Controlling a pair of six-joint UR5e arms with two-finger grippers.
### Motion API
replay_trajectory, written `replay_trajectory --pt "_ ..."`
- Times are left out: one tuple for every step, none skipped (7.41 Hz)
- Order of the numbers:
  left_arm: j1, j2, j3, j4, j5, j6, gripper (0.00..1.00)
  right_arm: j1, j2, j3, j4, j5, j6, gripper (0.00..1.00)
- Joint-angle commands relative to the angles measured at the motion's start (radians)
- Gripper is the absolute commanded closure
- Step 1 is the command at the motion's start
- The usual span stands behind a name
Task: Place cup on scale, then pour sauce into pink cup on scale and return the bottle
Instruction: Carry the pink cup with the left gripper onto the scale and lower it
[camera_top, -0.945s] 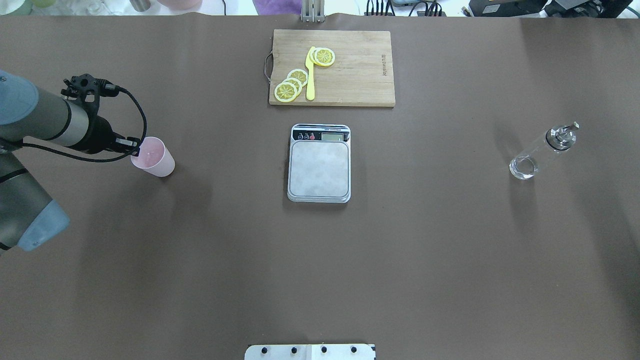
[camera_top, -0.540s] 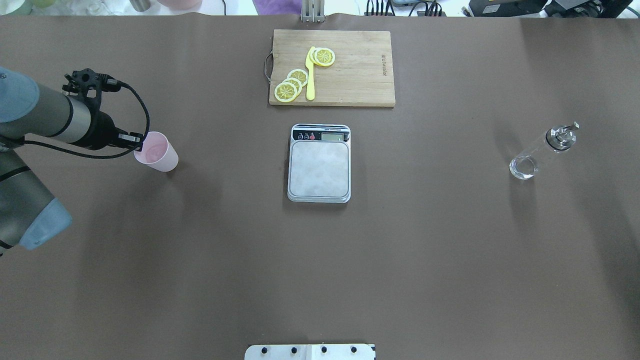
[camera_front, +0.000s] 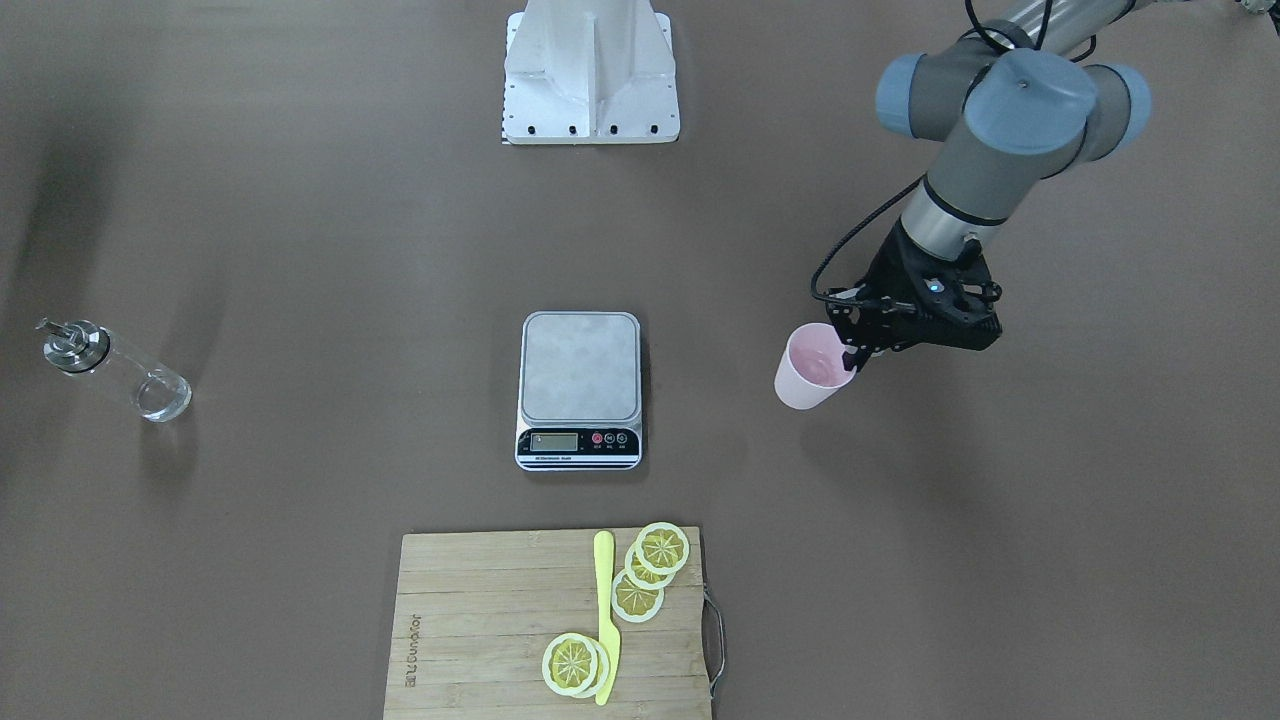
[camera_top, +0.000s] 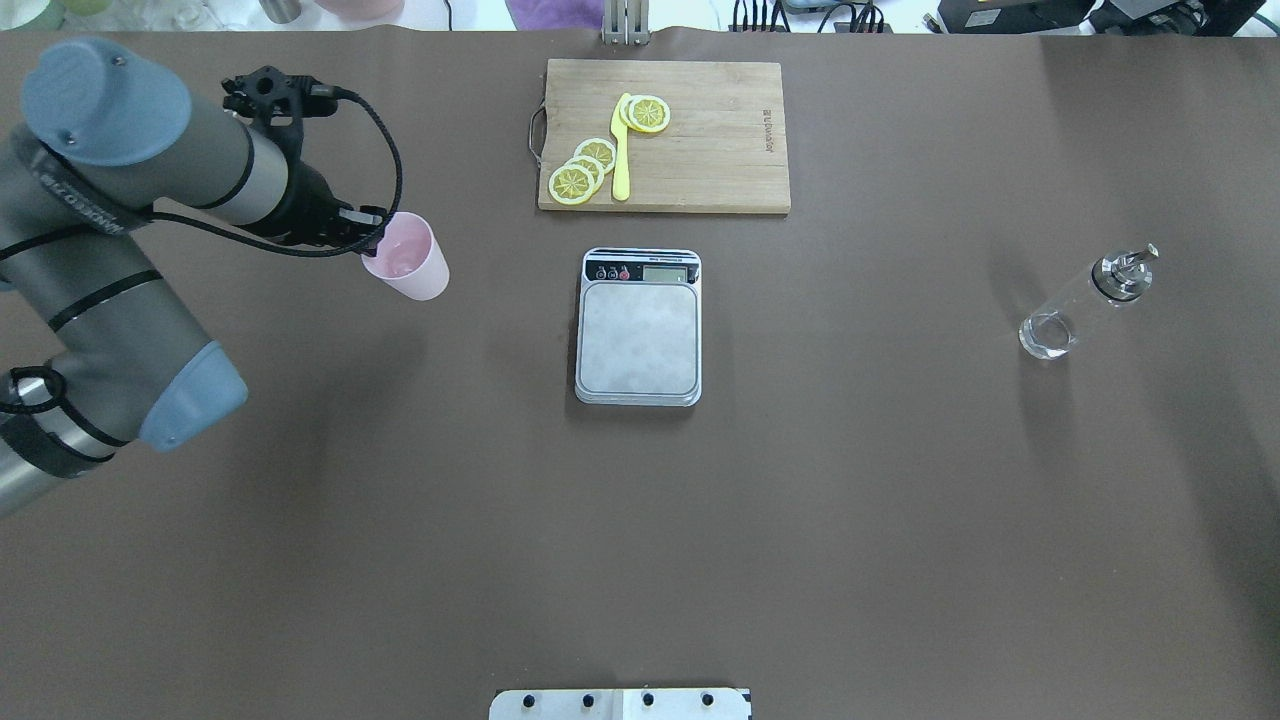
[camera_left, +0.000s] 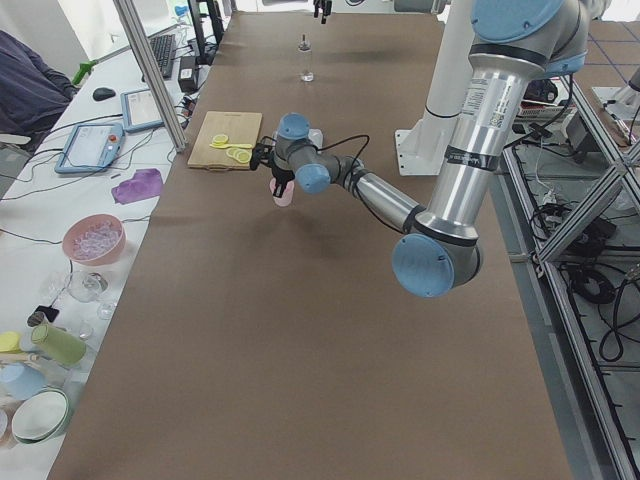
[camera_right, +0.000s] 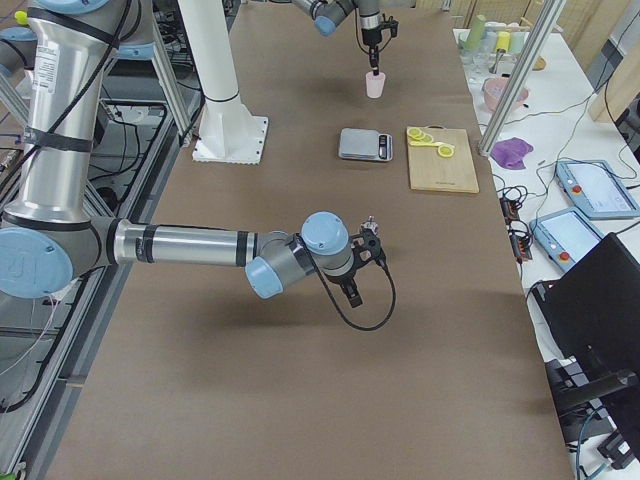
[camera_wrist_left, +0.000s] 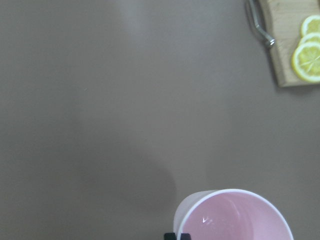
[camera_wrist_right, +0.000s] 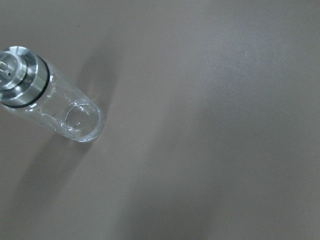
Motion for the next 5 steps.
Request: replay_trajectory --pt "0.073 -0.152 -0.001 0.146 0.055 -0.092 1.0 0.0 0.0 -0.006 0.0 0.001 0.001 0.01" --pt "0.105 -0.198 0.005 0.181 0.067 -0.123 1.0 0.0 0.0 -0.006 0.0 0.001 0.003 0.01" --pt "0.142 -0.248 0.012 0.224 0.107 -0.152 1.0 0.0 0.0 -0.006 0.0 0.001 0.003 0.01" --pt "0.189 -0.301 0.015 0.297 0.15 -0.163 1.0 0.0 0.0 -0.006 0.0 -0.001 0.003 0.01" --pt "0.212 -0.317 0.028 0.298 0.155 -0.189 1.0 0.0 0.0 -0.007 0.0 -0.001 0.003 0.01"
